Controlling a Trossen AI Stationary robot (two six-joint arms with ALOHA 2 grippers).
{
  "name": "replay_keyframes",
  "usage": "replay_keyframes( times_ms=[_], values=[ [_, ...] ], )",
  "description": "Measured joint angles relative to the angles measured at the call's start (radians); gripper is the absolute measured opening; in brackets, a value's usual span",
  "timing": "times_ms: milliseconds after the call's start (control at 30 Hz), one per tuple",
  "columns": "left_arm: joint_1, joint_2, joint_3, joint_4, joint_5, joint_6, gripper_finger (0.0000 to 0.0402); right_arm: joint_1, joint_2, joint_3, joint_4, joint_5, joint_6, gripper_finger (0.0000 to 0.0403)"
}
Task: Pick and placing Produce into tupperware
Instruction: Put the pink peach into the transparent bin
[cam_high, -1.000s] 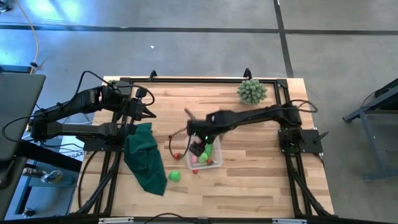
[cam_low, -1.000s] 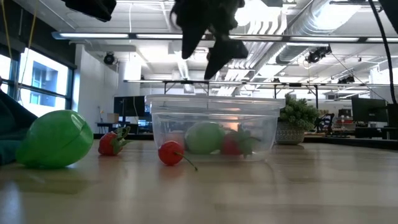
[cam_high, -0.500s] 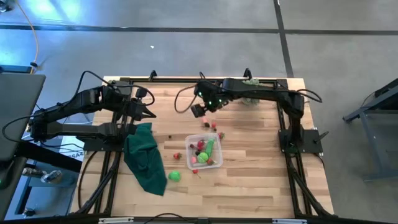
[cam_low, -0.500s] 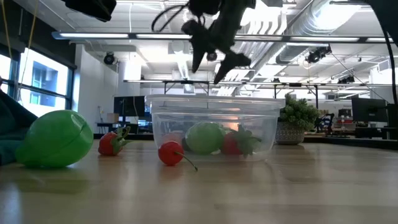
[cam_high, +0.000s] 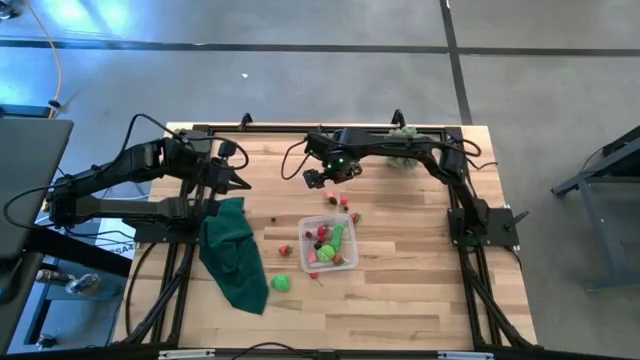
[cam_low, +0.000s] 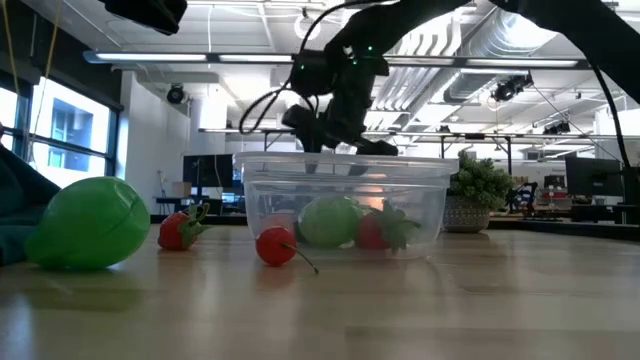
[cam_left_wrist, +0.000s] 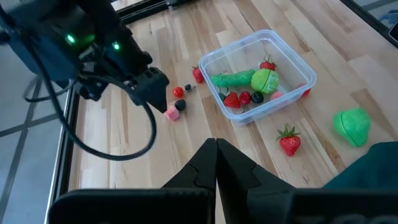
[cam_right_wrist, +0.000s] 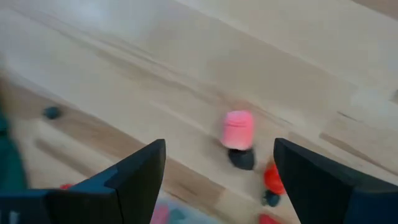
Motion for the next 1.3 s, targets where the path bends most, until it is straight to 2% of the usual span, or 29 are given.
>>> replay_keyframes(
  times_ms=[200,600,733,1167,1300],
  values=[
    [0.0,0.0,0.0,0.0,0.0,0.0,0.0001,0.001,0.035,0.0,-0.022,0.047,-0.046,0.0289],
    [0.0,0.0,0.0,0.0,0.0,0.0,0.0001,0.014,0.083,0.0,-0.013,0.048,-0.105,0.0289],
    [0.0,0.0,0.0,0.0,0.0,0.0,0.0001,0.029,0.083,0.0,0.004,0.077,-0.106,0.0289],
    [0.0,0.0,0.0,0.0,0.0,0.0,0.0001,0.043,0.136,0.0,0.024,0.044,-0.089,0.0289],
    [0.0,0.0,0.0,0.0,0.0,0.0,0.0001,0.042,0.135,0.0,0.037,0.074,-0.071,0.0289]
  ],
)
